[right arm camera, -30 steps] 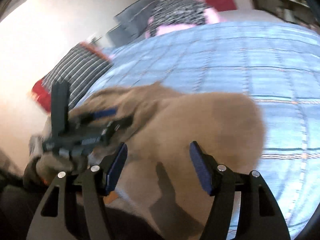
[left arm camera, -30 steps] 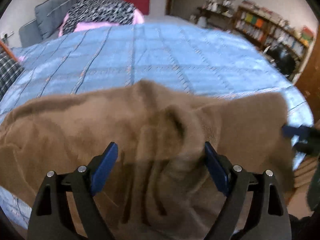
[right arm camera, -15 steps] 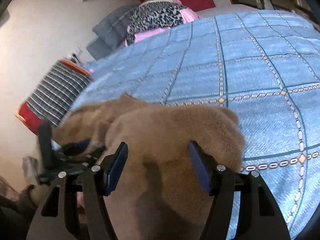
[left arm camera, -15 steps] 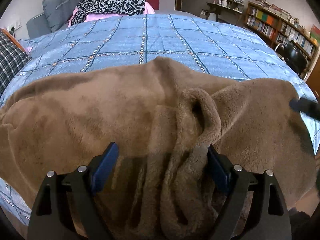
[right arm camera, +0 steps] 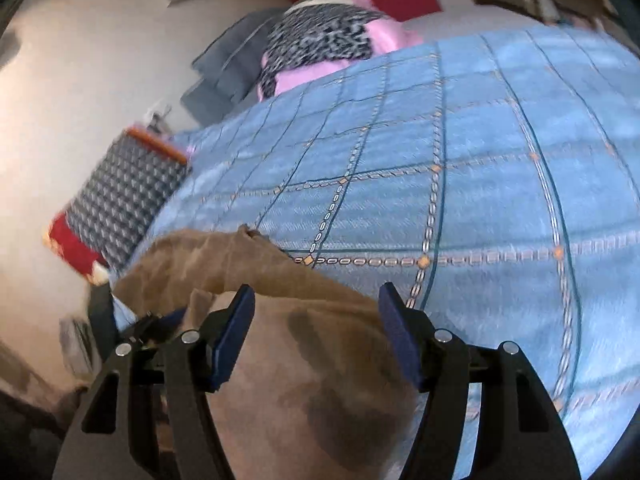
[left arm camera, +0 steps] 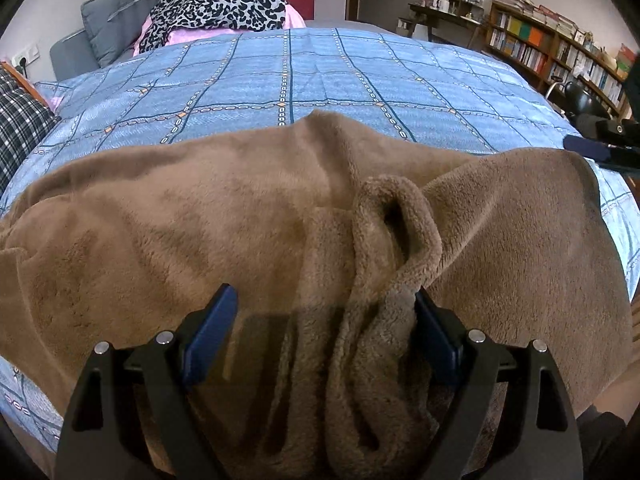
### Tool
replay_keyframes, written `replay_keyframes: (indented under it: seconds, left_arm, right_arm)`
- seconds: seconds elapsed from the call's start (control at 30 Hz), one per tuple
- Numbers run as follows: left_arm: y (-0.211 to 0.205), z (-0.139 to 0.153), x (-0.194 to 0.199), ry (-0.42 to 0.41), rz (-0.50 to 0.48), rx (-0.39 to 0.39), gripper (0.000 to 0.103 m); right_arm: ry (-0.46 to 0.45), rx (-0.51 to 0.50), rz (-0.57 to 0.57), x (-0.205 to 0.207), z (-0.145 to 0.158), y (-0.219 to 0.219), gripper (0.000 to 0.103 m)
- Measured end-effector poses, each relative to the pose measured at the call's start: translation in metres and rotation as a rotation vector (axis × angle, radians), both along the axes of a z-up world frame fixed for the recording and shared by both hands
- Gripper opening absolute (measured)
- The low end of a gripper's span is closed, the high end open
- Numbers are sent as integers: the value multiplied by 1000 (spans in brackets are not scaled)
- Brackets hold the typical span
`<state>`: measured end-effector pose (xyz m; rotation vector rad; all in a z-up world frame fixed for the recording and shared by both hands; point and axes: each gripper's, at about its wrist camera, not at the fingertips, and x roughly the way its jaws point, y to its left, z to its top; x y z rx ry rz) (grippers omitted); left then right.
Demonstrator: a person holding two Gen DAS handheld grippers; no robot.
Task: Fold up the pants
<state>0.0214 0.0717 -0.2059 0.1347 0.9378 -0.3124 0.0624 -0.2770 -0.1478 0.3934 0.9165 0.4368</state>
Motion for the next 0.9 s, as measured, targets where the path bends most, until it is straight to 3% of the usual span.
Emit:
replay_keyframes:
  seconds: [0.1, 0.17, 0.3, 0.43, 0.67, 0.8, 0.9]
  left_arm:
    - [2, 0, 0, 4, -4, -2, 87]
    - [4, 0, 0, 5, -12, -8, 87]
    - [6, -1, -1, 4, -33, -13, 87]
    - [5, -1, 2, 14, -22, -16, 88]
    - [25, 22, 1, 40, 70, -130, 88]
    - [48, 39, -4, 19, 114, -194, 93]
    - [66, 50, -8, -12, 169, -189, 93]
  right_arm:
    - [56, -75, 61, 5, -10, 9, 64]
    - [89, -214, 12, 3, -22, 12, 51]
    - [133, -229, -80, 1, -45, 5, 54]
    - [93, -304, -126, -5, -44, 18, 59]
    - [-90, -371, -149, -32, 11, 48, 61]
    - [-146, -340, -121, -38, 30, 68, 63]
    - [-160, -307, -89, -41, 36, 84, 64]
